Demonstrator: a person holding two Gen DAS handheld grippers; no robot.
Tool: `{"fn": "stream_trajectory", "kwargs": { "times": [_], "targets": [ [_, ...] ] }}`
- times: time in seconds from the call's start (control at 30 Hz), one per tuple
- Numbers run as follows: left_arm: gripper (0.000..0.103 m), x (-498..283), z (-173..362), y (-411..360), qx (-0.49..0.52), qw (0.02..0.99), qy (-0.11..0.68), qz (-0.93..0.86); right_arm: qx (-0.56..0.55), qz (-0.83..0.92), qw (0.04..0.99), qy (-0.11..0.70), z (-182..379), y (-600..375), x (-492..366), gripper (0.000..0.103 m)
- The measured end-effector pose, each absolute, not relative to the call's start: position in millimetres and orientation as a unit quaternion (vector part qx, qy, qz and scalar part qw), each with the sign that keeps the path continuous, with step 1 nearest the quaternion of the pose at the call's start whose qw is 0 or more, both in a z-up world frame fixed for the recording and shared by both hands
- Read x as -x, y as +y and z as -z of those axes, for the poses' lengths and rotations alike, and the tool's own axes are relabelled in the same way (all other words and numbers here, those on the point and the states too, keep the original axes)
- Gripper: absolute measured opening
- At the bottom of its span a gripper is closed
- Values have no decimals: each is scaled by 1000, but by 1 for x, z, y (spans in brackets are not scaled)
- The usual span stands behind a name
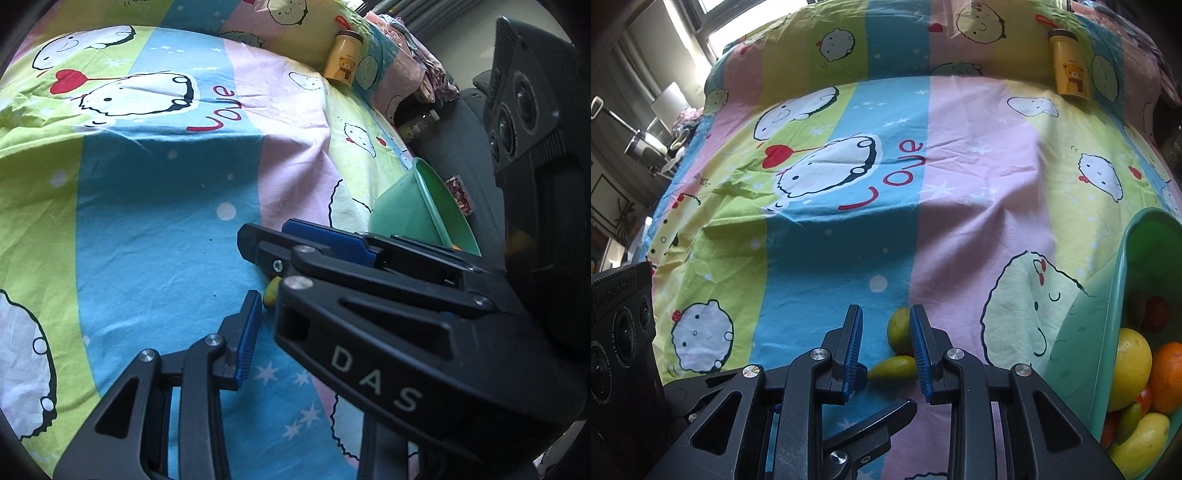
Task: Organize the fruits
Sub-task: 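Close the right gripper on the small green lime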
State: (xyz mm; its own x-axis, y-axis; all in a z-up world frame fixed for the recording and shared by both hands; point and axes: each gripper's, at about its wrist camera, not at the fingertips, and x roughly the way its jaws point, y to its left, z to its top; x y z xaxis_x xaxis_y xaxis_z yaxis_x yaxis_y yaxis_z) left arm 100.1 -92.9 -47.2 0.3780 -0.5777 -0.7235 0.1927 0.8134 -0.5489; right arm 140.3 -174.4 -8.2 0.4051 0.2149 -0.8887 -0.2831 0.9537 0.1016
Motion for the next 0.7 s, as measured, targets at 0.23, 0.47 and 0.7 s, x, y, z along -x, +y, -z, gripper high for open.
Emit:
{"fn": "stream_trajectory", "kwargs": {
  "times": [0.23,0.47,0.7],
  "targets": [
    [16,-105,55,-88,226,792,512,244,43,-143,833,533,15,-171,-143,30],
    [15,-98,49,-83,221,800,506,234,29,-146,832,535,17,-173,-142,22],
    [16,-93,45,-87,193,811,500,232,9,-151,836,527,9,-178,-138,21]
  ]
}}
